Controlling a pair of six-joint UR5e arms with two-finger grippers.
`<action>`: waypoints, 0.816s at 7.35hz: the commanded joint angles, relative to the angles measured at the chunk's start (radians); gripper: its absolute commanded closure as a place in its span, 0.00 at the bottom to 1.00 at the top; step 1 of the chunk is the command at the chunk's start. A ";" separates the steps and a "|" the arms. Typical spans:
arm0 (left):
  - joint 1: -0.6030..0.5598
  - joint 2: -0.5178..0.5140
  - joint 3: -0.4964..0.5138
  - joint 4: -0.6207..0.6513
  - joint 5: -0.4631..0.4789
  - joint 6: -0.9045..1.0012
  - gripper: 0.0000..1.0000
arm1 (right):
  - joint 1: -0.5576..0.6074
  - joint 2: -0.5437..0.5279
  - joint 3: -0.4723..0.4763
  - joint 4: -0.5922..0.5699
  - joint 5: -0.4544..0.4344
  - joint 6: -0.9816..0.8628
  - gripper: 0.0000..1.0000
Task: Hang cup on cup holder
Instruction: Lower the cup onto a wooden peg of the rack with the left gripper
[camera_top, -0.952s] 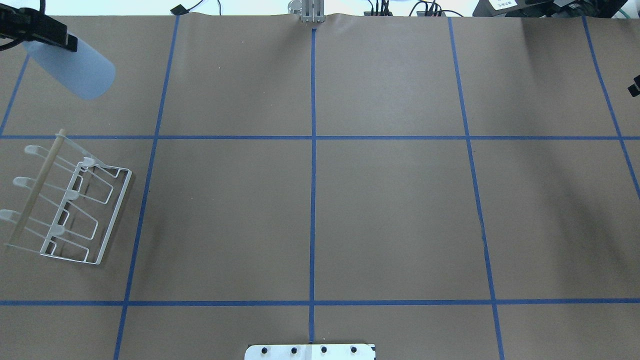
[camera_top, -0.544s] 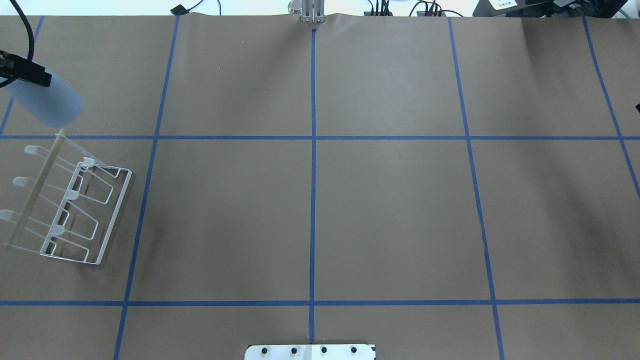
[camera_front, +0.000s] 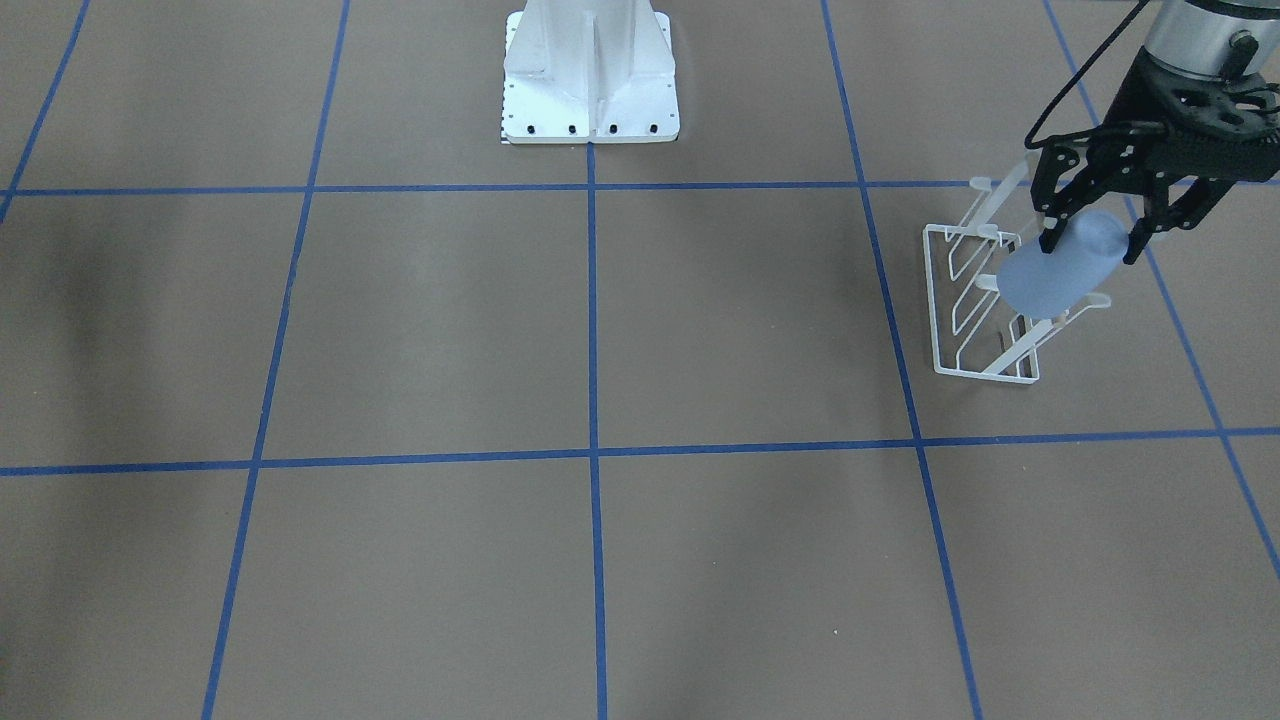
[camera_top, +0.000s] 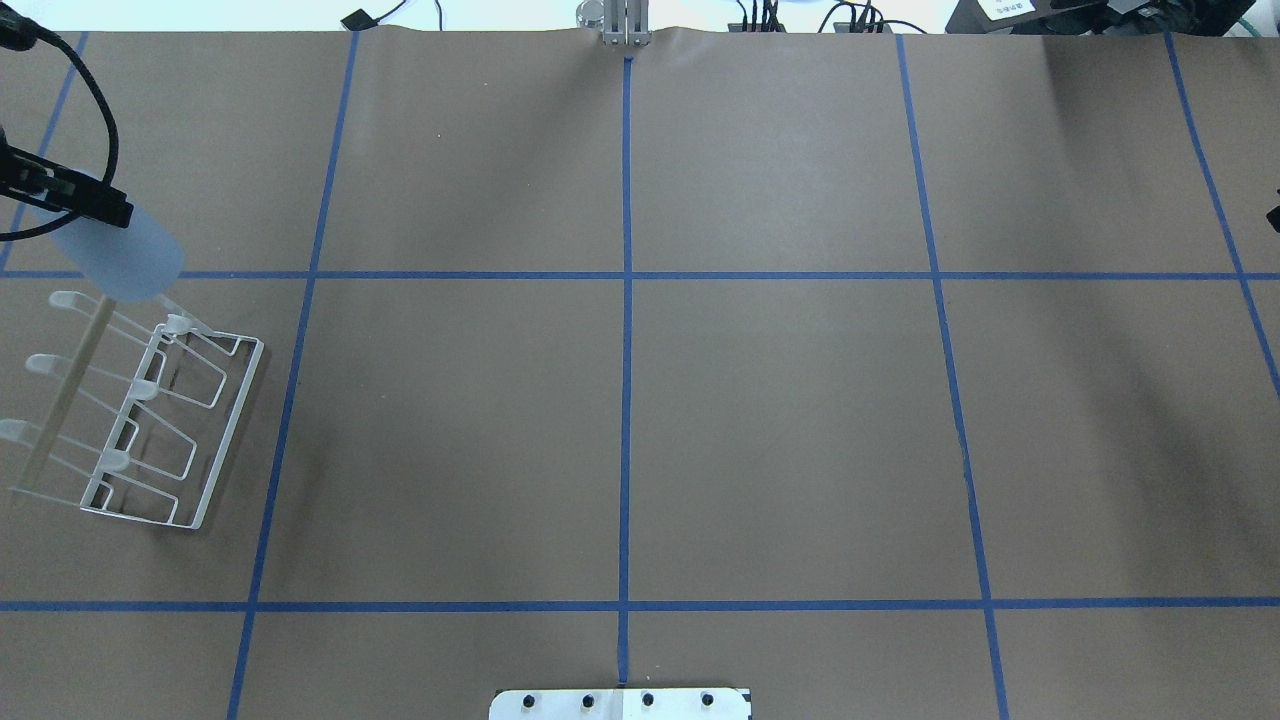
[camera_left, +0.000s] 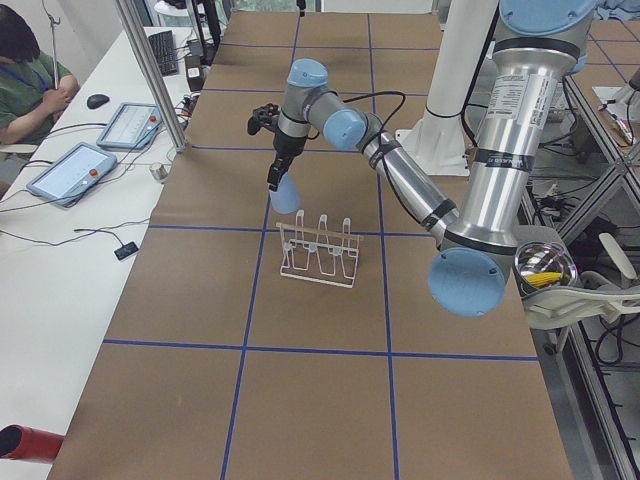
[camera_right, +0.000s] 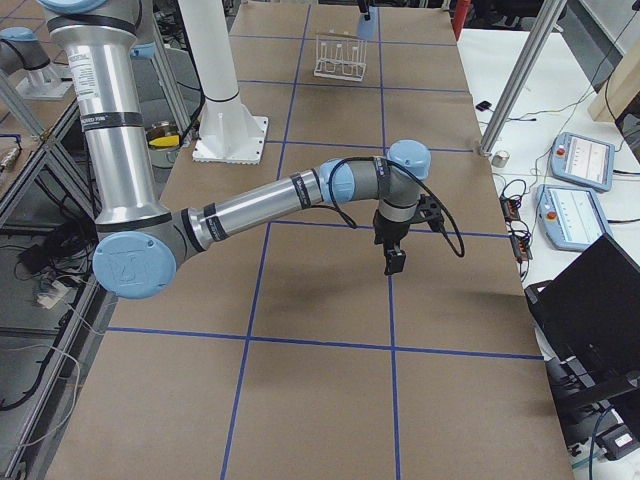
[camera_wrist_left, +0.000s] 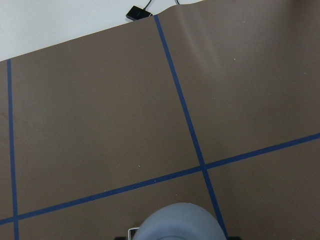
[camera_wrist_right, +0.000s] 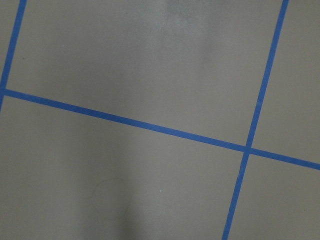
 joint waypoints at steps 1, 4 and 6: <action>0.036 0.014 -0.001 0.007 0.019 -0.001 1.00 | 0.000 0.001 -0.004 0.002 0.001 0.000 0.00; 0.062 0.020 -0.001 0.007 0.019 -0.007 1.00 | 0.000 0.002 -0.005 0.001 0.014 0.000 0.00; 0.077 0.020 0.002 0.007 0.019 -0.012 1.00 | 0.000 0.002 -0.005 -0.001 0.024 0.000 0.00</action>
